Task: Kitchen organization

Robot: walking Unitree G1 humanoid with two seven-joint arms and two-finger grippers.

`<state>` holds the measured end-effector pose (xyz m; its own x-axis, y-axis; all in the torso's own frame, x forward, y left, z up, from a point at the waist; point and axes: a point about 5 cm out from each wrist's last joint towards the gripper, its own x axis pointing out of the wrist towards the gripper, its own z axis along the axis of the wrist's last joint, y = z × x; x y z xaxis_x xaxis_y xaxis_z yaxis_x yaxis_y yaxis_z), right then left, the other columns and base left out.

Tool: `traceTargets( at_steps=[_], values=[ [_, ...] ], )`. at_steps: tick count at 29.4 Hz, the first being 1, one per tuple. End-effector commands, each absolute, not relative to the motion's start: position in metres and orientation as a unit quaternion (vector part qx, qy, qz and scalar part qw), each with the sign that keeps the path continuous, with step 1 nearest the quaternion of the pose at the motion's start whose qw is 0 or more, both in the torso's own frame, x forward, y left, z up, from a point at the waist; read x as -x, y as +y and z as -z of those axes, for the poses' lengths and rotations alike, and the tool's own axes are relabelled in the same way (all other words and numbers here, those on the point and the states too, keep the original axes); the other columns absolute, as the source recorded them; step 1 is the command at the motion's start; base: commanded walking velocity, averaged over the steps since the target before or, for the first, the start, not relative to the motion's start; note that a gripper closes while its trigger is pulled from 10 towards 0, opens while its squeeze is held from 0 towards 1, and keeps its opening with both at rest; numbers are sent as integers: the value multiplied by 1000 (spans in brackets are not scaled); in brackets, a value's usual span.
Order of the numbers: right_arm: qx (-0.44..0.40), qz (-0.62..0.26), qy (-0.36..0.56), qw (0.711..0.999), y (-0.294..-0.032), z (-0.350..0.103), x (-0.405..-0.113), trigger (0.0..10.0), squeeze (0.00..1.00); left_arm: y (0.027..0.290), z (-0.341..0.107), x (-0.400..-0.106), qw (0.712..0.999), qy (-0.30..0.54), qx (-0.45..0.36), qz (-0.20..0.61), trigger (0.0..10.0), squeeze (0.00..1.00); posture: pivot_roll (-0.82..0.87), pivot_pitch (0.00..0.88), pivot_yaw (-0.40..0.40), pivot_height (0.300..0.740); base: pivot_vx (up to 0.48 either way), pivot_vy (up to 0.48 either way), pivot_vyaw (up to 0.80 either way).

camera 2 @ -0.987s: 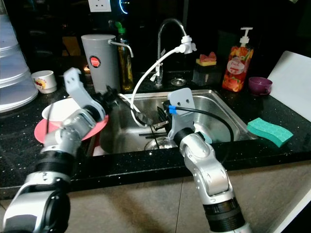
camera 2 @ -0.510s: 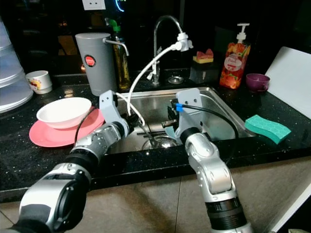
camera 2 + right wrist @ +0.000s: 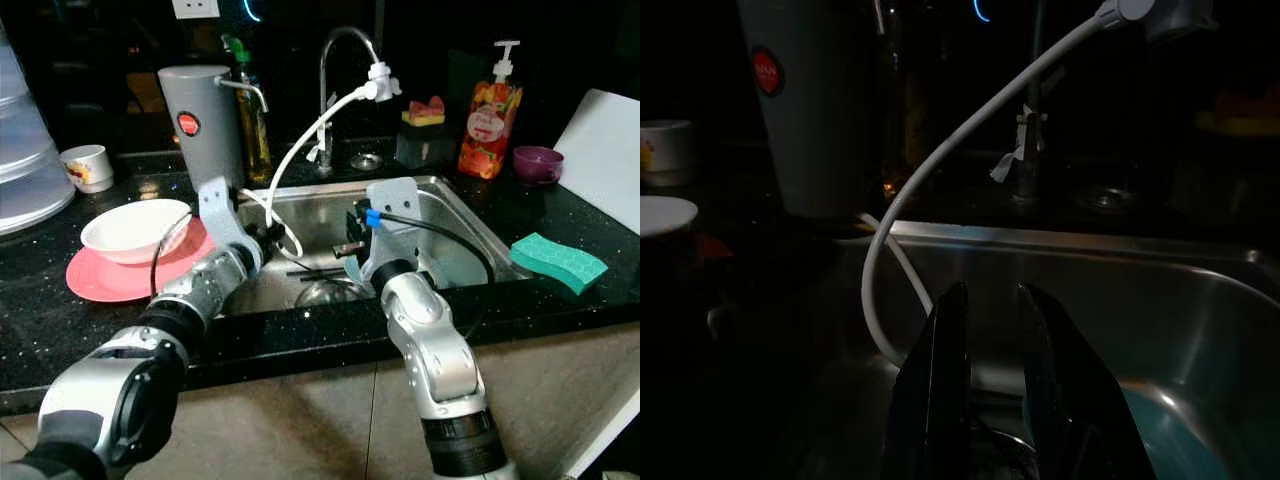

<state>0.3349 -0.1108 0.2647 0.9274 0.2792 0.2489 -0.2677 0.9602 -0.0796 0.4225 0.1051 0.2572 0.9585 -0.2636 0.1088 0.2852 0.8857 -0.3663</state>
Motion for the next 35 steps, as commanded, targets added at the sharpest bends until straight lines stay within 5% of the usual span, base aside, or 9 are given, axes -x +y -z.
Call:
traceTargets(
  at_steps=[1, 11, 17, 27, 35],
  values=[
    [21, -141, -138, 980, -112, -264, -333, 10000, 0, 116, -275, -421, 979, -81, 129, 135, 10000, 0, -3, 109, 37, 740, 0, 0, 0],
    [16, -154, -146, 977, -106, -266, -331, 10000, 0, 150, -282, -408, 991, -99, 21, 91, 10000, 0, 16, 88, 31, 740, 0, 0, 0],
    [16, -171, -149, 974, -99, -266, -330, 10000, 0, 193, -285, -396, 993, -66, -92, 24, 10000, 0, 28, 80, 15, 740, 0, 0, 0],
    [9, -189, -158, 969, -93, -268, -329, 10000, 0, 230, -299, -385, 971, -18, -224, 82, 10000, 0, 59, 79, 0, 740, 0, 0, 0],
    [8, -195, -159, 968, -88, -268, -330, 10000, 0, 231, -296, -382, 964, 1, -248, 98, 10000, 0, 77, 82, 15, 740, 0, 0, 0]
  ],
)
